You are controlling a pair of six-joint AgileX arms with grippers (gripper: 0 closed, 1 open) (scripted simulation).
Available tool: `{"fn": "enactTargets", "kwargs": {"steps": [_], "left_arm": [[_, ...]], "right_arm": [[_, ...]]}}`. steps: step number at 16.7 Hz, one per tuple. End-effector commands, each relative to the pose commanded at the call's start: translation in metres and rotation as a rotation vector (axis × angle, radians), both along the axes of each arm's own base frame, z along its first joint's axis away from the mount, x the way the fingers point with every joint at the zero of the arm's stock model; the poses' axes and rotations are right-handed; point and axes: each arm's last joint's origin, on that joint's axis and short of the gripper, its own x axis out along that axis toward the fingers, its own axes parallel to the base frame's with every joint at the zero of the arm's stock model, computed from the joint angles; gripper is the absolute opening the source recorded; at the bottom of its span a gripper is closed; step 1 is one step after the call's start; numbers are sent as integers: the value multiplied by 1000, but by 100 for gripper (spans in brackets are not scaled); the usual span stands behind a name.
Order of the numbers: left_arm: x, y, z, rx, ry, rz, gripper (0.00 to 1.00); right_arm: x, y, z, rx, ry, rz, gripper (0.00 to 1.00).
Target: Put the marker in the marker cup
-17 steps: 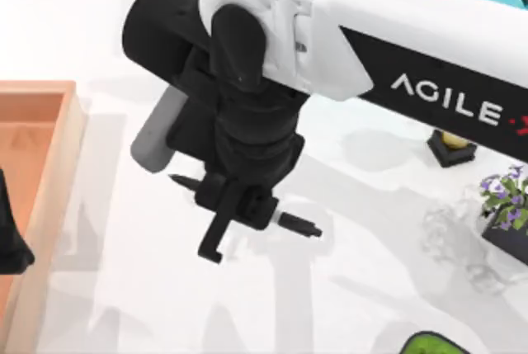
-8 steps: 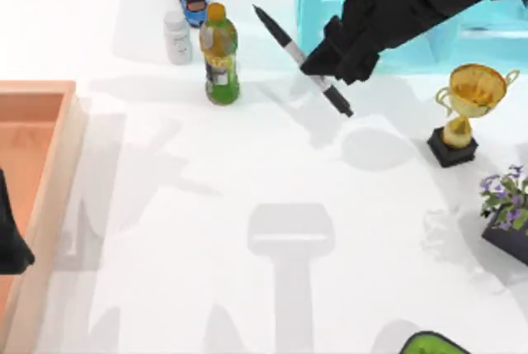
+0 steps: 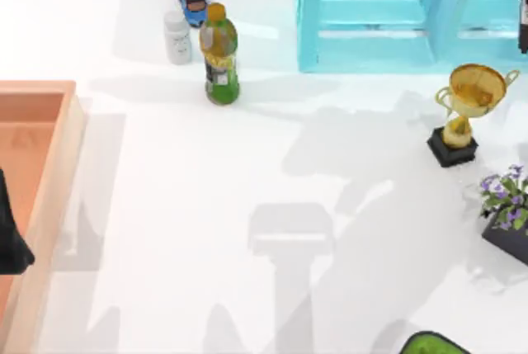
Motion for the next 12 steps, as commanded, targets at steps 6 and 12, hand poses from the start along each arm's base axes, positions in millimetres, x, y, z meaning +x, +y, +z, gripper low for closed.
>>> {"fn": "enactTargets", "kwargs": {"steps": [6, 12], "left_arm": [[0, 0, 0, 0, 0, 0, 100], [0, 0, 0, 0, 0, 0, 100]], "right_arm": [[-66, -116, -27, 164, -201, -89, 0], [-78, -129, -30, 183, -228, -101, 0]]}}
